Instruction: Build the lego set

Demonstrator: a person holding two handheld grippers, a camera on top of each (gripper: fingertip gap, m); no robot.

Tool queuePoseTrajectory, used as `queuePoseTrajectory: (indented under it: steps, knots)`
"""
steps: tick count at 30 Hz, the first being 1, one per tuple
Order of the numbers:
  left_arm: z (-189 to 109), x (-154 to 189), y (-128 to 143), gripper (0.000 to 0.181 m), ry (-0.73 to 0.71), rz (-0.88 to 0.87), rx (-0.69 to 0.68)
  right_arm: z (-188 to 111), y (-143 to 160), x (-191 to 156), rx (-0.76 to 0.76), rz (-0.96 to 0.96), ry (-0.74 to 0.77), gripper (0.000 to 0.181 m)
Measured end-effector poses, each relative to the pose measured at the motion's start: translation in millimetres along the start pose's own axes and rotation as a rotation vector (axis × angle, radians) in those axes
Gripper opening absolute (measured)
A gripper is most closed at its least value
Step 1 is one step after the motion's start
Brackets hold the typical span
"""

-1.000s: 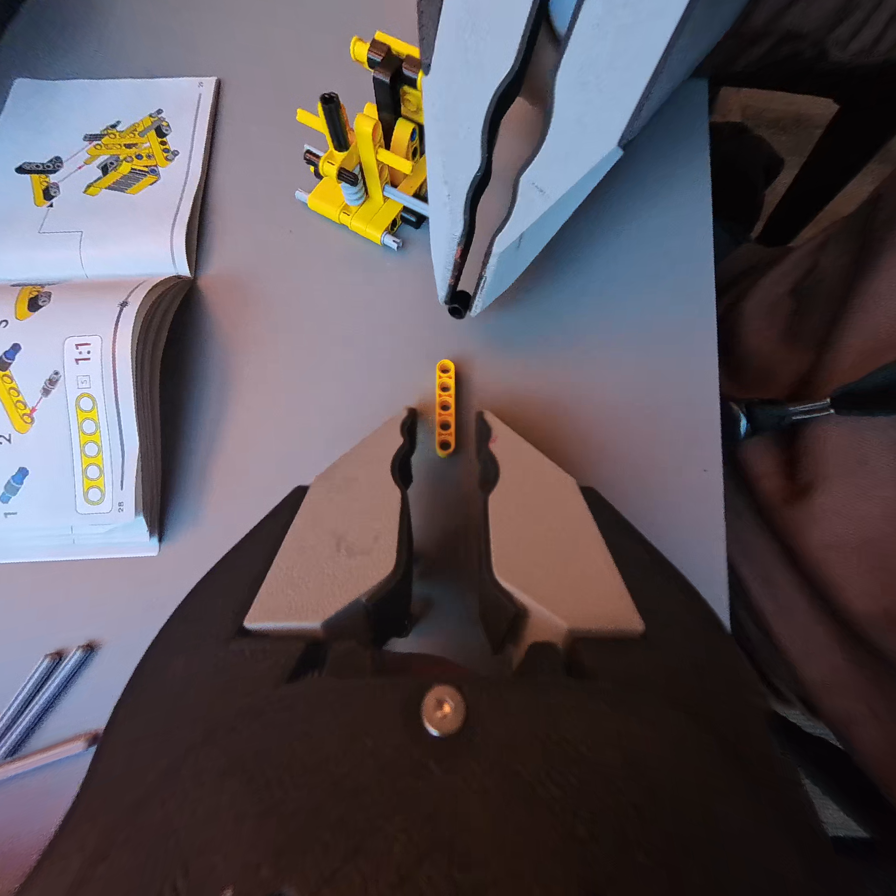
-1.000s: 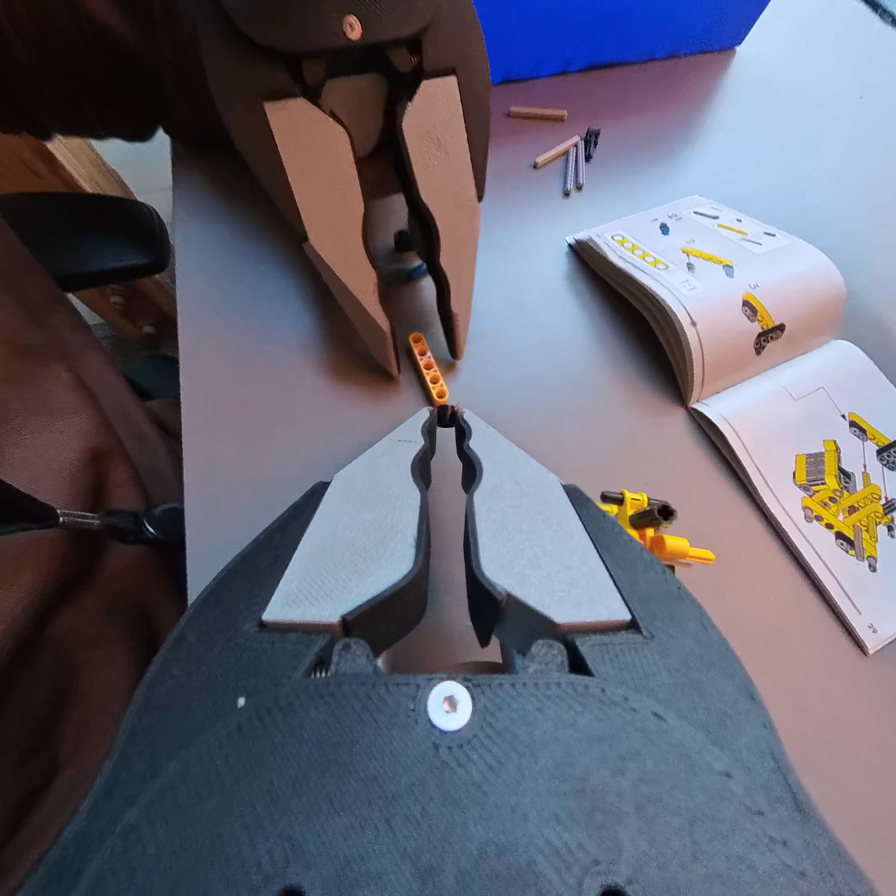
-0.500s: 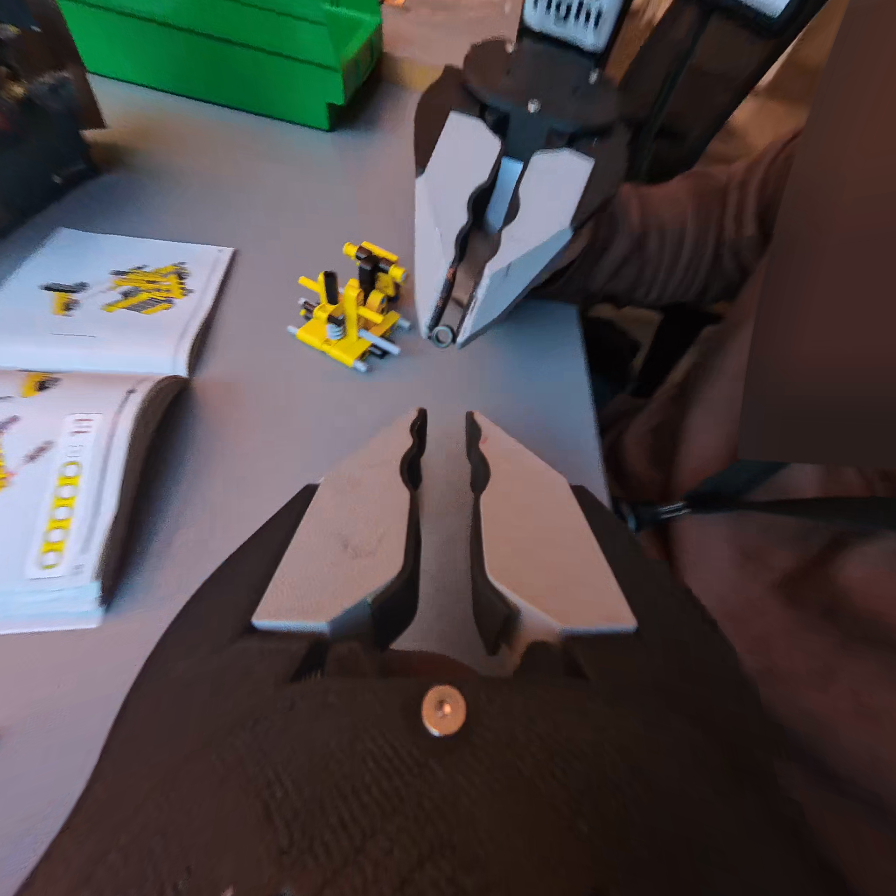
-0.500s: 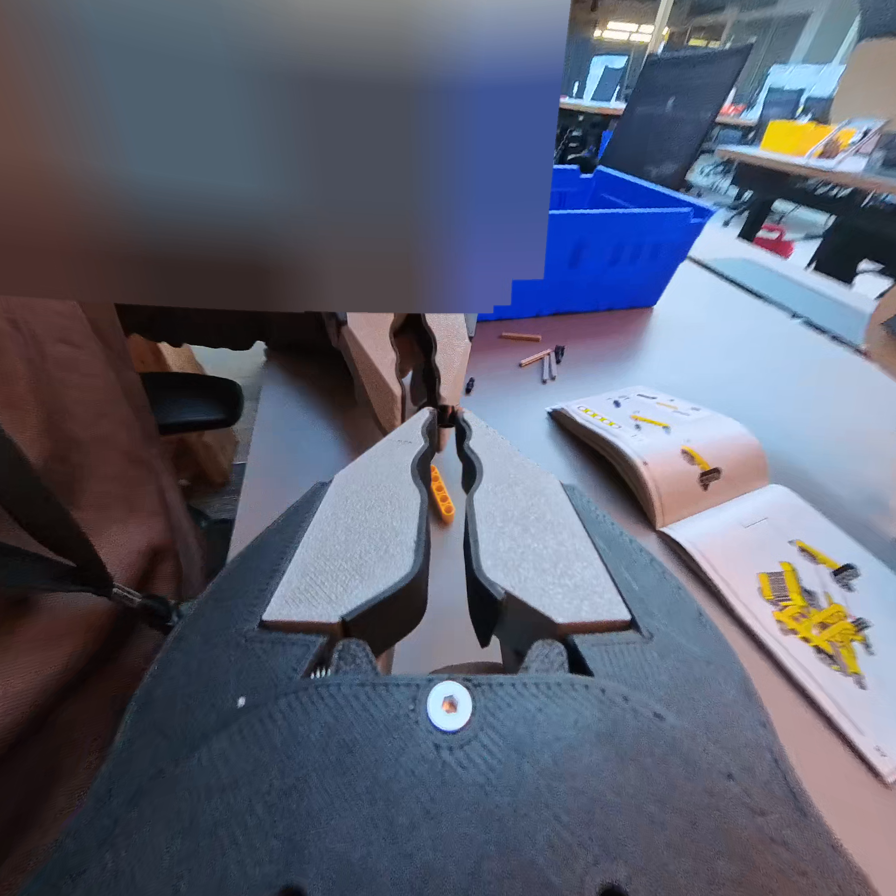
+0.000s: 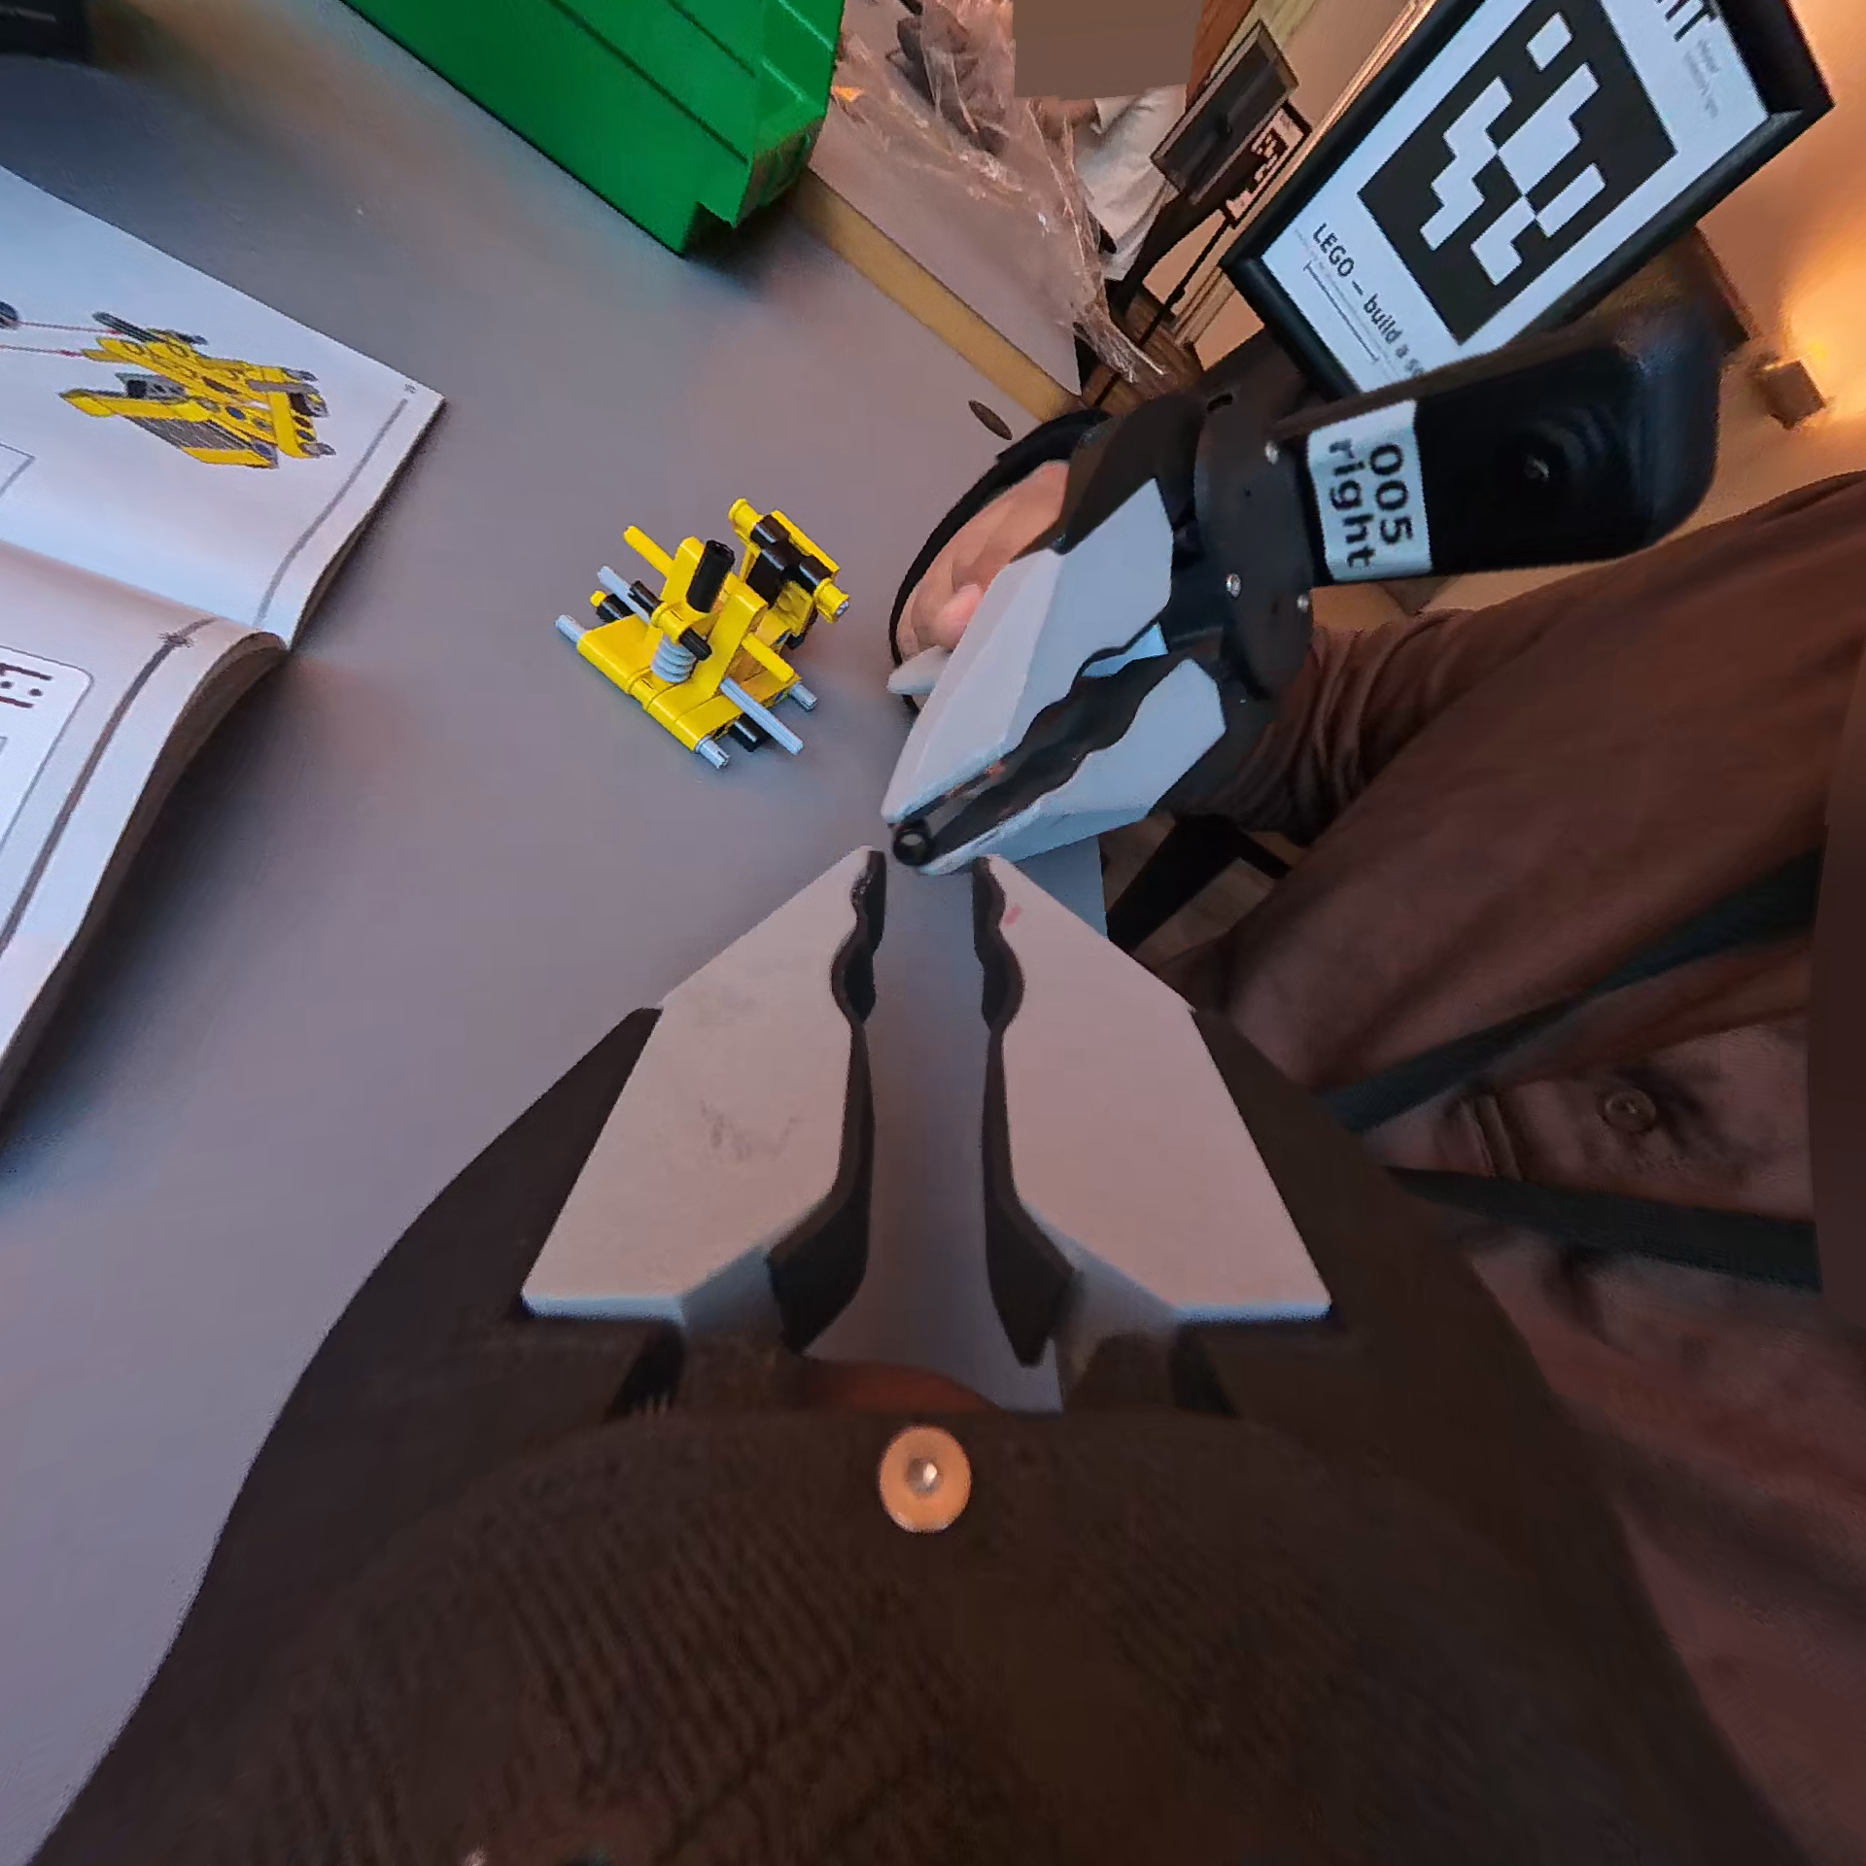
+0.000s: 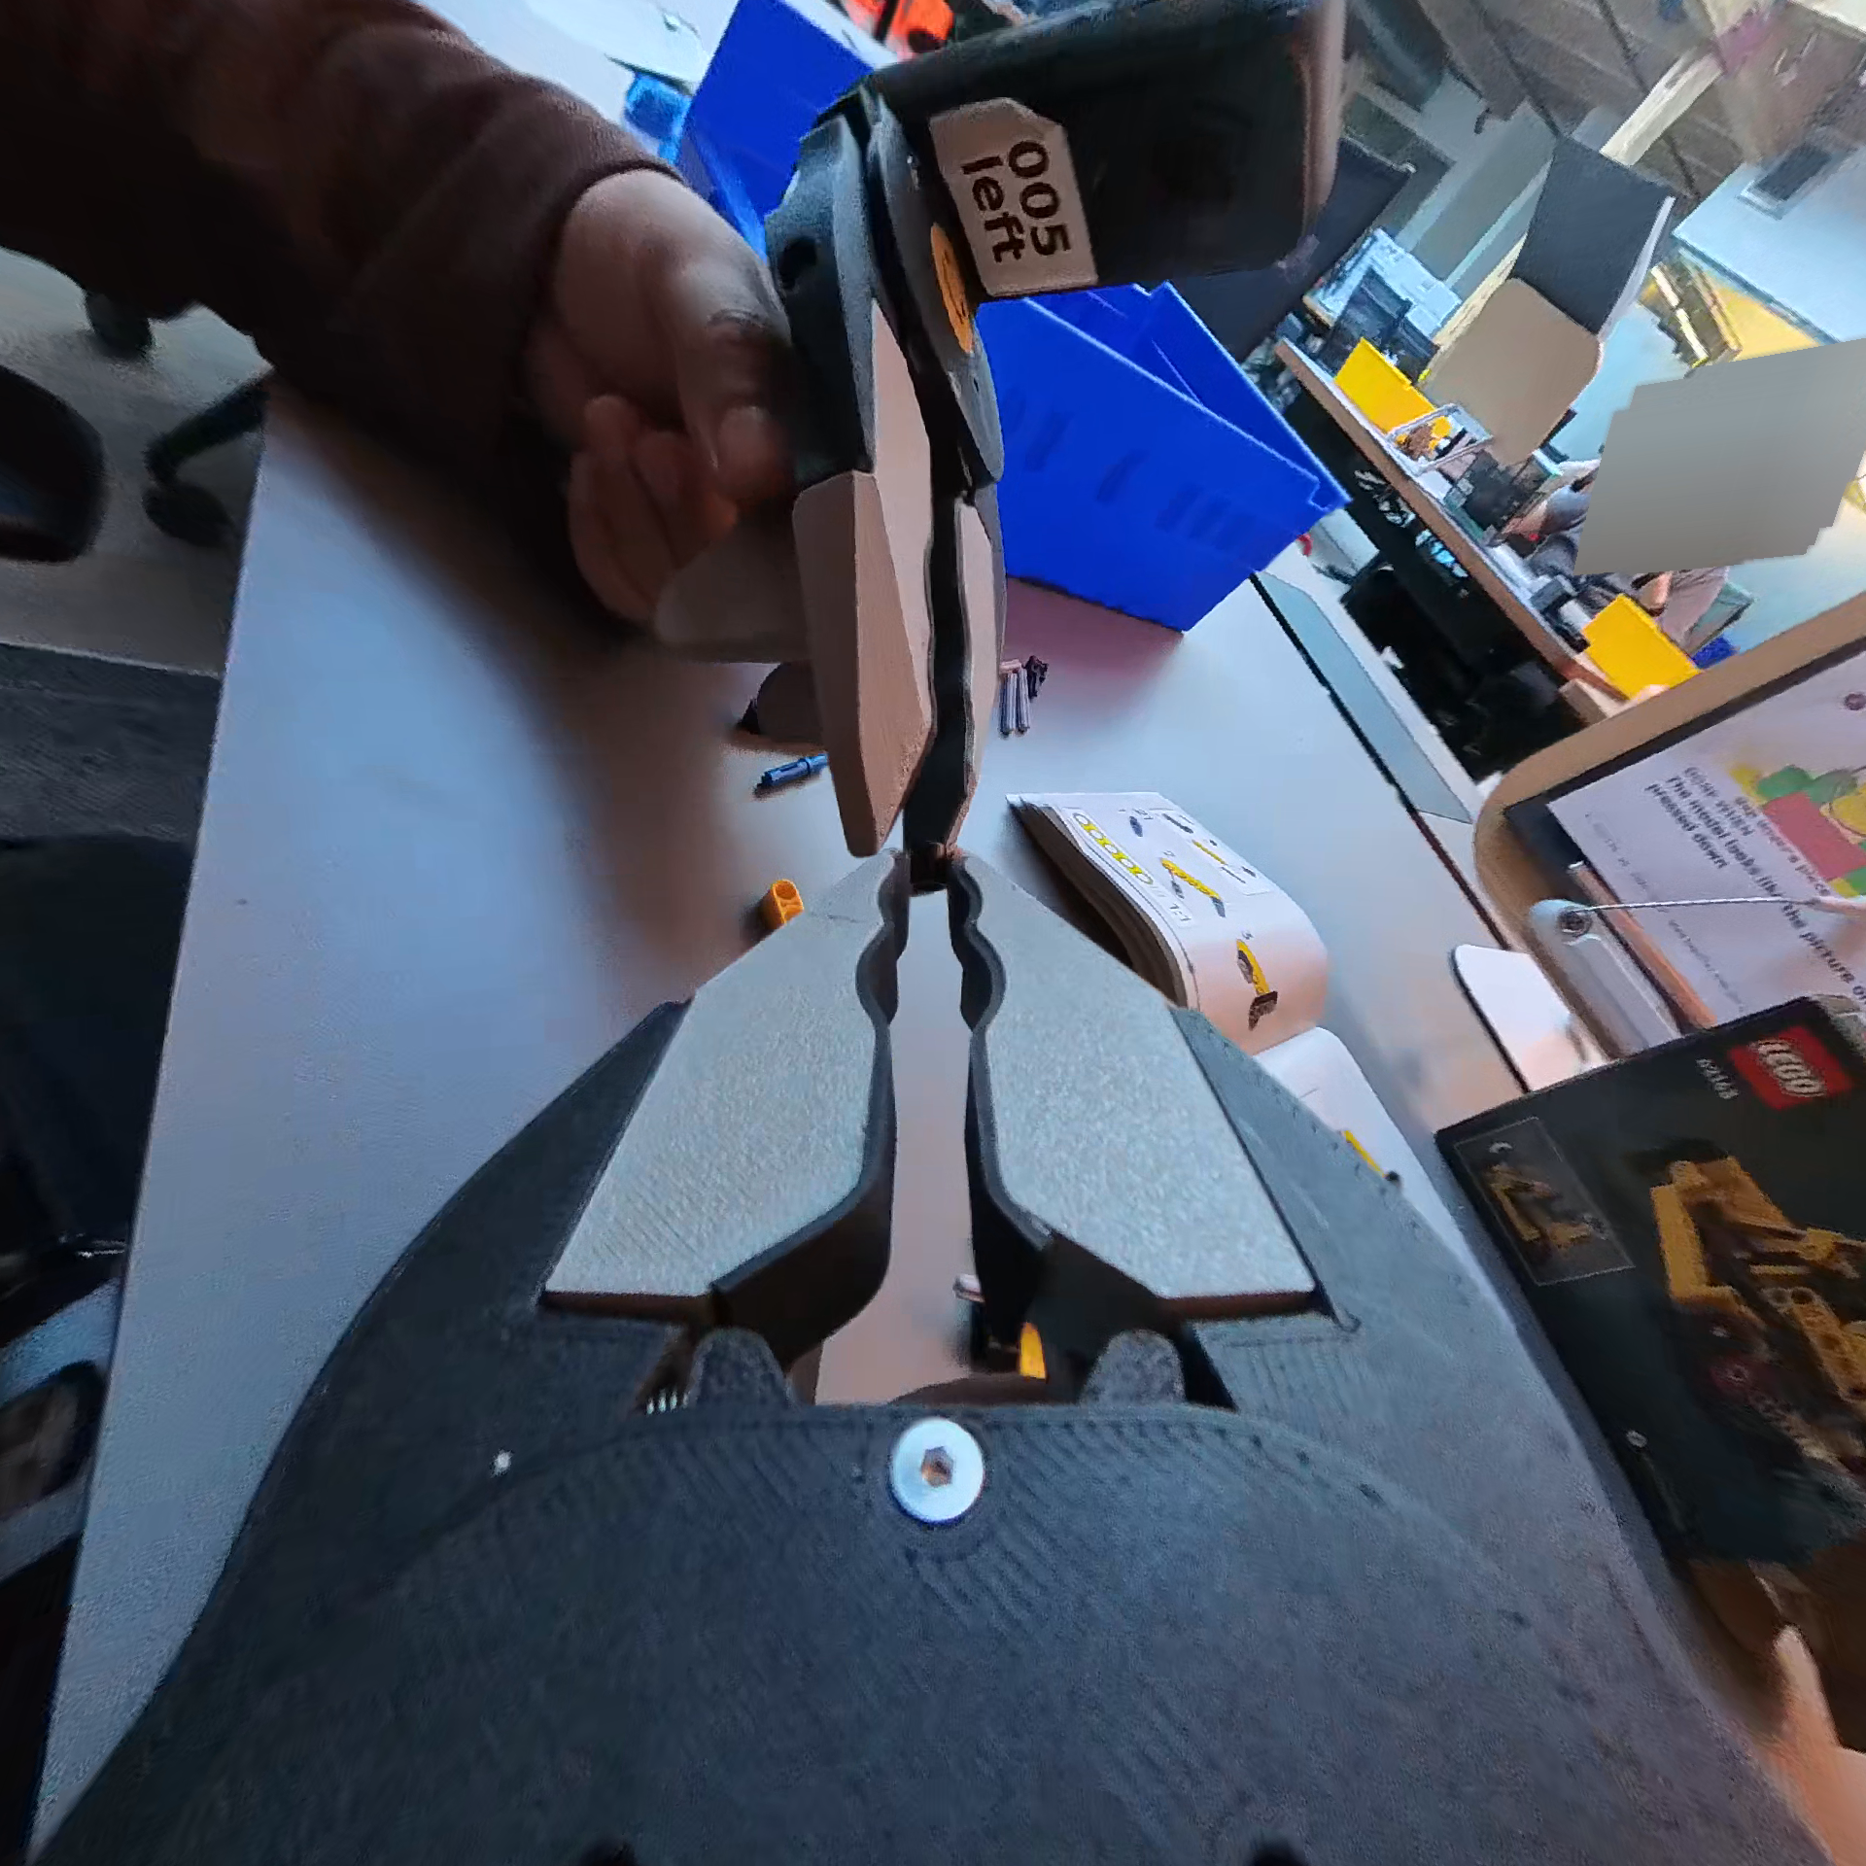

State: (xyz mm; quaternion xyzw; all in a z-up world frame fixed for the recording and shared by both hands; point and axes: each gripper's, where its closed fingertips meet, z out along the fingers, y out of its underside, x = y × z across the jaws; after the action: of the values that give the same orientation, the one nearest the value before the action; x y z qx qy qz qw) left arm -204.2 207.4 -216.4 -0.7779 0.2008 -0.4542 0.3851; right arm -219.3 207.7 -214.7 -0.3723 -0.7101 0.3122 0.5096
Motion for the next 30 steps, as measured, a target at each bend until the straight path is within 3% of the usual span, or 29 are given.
queuePoseTrajectory:
  steps: [18,23,26,30]
  knots:
    - [0.6,-2.5,0.6,0.005,0.003,-0.039,0.002,1.3,2.4,-7.0,-0.032,-0.129,0.028,0.004]
    - [-1.2,3.0,8.9,0.005,-0.011,0.104,-0.065,-1.8,-1.2,-12.2,0.010,-0.007,-0.074,0.012]
    - [-6.3,3.9,13.5,0.005,-0.054,0.258,-0.100,-5.8,-4.4,-9.9,0.038,0.084,-0.117,0.003]
    - [-5.1,-11.5,23.6,0.005,-0.150,0.330,-0.170,-8.0,-3.1,-11.1,0.034,0.120,-0.150,0.000]
